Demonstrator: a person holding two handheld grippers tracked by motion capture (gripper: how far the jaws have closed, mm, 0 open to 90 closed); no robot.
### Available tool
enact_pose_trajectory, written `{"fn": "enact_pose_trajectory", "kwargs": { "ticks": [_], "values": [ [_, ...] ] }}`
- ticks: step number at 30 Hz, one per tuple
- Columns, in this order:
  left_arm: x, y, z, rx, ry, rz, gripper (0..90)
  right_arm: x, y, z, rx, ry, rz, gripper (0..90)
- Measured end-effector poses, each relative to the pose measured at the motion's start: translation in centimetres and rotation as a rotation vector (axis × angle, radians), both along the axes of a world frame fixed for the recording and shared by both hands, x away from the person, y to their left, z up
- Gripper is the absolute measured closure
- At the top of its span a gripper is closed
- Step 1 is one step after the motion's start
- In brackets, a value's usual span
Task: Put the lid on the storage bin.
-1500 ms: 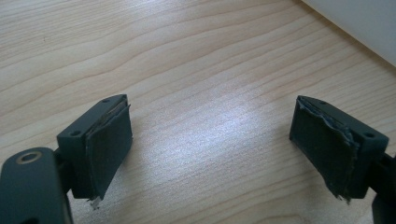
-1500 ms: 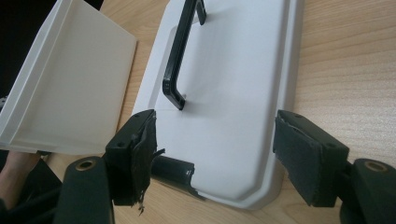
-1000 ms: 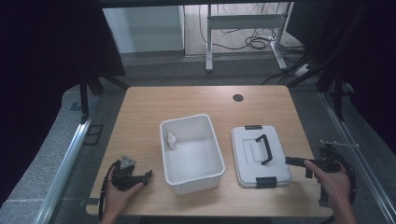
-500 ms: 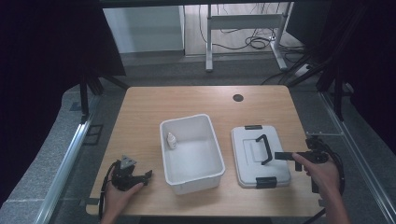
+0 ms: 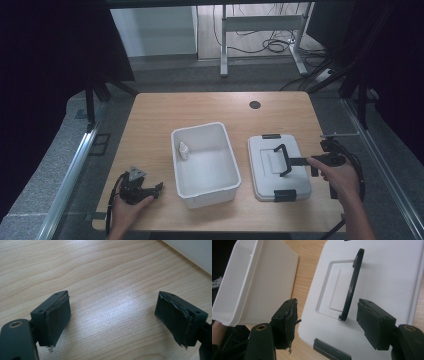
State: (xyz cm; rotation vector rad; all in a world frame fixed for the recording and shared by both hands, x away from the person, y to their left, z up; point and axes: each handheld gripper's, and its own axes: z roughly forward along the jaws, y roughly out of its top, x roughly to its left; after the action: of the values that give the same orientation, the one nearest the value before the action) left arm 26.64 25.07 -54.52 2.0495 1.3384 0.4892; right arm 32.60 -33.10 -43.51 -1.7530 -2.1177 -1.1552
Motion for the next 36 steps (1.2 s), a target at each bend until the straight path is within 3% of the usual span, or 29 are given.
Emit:
{"fn": "enact_pose_trajectory", "kwargs": {
  "ticks": [10, 22, 26, 36],
  "values": [
    [0.0, 0.0, 0.0, 0.0, 0.0, 0.0, 13.0, 1.7, 0.7, 0.2, -0.054, 0.078, 0.022, 34.0],
    [0.0, 0.0, 0.0, -0.001, 0.0, 0.0, 13.0, 3.2, 1.6, 0.1, -0.079, 0.135, 0.036, 34.2],
    [0.0, 0.0, 0.0, -0.001, 0.0, 0.0, 12.9, 3.9, 1.6, 0.3, -0.068, 0.134, 0.015, 38.1],
    [0.1, 0.0, 0.0, 0.0, 0.001, -0.001, 12.6, 5.3, 1.9, -0.6, -0.112, 0.206, 0.023, 38.3]
  ]
}}
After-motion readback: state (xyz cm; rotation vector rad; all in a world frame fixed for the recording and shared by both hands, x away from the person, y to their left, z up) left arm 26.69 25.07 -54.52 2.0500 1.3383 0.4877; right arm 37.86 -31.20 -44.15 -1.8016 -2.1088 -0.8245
